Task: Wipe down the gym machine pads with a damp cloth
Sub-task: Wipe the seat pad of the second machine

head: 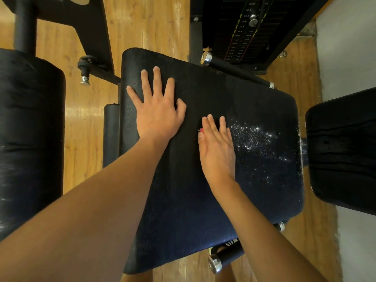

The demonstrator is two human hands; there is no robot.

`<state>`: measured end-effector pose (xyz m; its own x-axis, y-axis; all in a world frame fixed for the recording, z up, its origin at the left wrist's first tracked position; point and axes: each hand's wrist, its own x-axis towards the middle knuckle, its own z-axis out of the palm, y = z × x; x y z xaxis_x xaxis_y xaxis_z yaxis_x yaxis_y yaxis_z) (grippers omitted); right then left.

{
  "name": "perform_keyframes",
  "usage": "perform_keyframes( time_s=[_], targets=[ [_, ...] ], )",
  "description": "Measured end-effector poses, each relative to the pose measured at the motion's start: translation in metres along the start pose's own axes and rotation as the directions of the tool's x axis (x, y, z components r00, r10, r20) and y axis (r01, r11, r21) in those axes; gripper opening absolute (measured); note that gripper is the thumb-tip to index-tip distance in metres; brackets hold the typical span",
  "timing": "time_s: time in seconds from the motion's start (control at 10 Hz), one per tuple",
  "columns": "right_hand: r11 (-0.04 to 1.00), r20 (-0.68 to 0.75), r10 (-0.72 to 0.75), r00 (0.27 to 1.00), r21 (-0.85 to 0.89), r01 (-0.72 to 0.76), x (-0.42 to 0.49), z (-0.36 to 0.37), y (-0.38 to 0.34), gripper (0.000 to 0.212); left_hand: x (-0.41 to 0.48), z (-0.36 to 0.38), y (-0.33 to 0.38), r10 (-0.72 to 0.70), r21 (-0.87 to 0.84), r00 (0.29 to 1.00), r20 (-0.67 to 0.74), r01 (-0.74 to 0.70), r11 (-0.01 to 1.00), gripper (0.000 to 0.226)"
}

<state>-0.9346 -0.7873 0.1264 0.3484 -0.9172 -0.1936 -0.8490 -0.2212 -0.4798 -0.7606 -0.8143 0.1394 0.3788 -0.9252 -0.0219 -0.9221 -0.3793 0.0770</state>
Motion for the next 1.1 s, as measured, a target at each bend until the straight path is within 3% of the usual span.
perform_keyframes(
  time_s=[0.2,0.5,0.8,1.1],
  targets=[
    [1.0,-0.075,-0.021,0.997,0.022,0.023,-0.055,0.006,0.0,0.044,-0.001,0.002,0.0,-0.003,-0.002,1.0,0.001,0.003,1.0,0.059],
    [0.995,-0.08,-0.005,0.997,0.095,0.013,-0.041,0.004,-0.002,0.041,0.0,0.002,0.0,-0.002,0.001,1.0,-0.009,0.002,1.0,0.059],
    [0.999,-0.129,0.04,0.991,0.03,-0.036,-0.057,0.014,-0.005,0.042,-0.001,0.001,0.0,-0.004,0.006,1.0,0.002,0.004,1.0,0.059],
    [0.999,-0.168,-0.026,0.985,0.034,0.032,-0.102,0.02,-0.001,0.038,0.0,0.0,0.0,-0.007,0.008,1.0,0.003,0.007,1.0,0.059]
  ],
)
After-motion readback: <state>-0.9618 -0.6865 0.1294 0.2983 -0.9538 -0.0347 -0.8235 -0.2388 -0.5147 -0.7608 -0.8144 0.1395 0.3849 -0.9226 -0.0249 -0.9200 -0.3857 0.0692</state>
